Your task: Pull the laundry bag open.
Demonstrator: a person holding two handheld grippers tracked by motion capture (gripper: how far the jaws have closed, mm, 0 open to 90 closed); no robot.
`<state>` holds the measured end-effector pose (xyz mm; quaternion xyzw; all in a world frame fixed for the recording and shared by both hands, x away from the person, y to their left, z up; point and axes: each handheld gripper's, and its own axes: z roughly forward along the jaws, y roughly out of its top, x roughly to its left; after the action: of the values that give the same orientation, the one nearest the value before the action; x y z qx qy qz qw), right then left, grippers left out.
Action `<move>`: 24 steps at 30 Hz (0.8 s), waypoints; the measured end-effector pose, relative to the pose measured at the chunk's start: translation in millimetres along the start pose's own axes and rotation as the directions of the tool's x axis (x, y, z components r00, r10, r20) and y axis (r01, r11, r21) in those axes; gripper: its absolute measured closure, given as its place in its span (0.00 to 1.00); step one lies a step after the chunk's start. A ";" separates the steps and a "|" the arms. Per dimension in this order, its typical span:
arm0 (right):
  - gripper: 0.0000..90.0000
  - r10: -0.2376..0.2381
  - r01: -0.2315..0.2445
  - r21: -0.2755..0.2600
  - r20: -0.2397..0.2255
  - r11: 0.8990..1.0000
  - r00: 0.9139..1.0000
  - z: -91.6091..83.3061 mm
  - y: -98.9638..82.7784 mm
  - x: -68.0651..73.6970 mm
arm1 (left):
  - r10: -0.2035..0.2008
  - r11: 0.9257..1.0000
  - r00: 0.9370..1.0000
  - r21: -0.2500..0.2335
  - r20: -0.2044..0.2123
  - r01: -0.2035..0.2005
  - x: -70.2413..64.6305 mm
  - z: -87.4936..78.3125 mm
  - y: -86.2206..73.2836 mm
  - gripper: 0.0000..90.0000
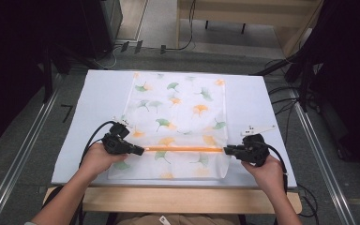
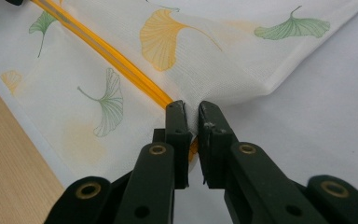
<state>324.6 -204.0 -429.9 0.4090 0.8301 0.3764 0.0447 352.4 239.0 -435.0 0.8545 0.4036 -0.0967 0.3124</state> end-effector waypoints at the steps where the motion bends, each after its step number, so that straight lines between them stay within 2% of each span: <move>1: 0.94 -0.002 0.002 0.000 -0.001 1.000 1.000 0.1 0.1 0.0 | 0.002 1.000 1.000 0.000 -0.002 -0.002 0.2 -0.5 -0.1 1.00; 12: 0.94 -0.006 0.006 0.000 -0.006 1.000 1.000 0.6 0.2 0.9 | -0.009 1.000 1.000 -0.010 0.006 0.009 2.3 -3.4 -1.4 1.00; 24: 0.94 -0.005 0.005 0.004 -0.003 1.000 1.000 1.3 0.3 1.2 | -0.038 0.999 0.999 -0.012 -0.023 0.038 14.1 -17.9 -14.5 1.00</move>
<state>324.5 -202.3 -430.3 0.4062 0.8320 0.3753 0.0436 349.2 265.8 -433.4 0.8460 0.4238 -0.0906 0.3106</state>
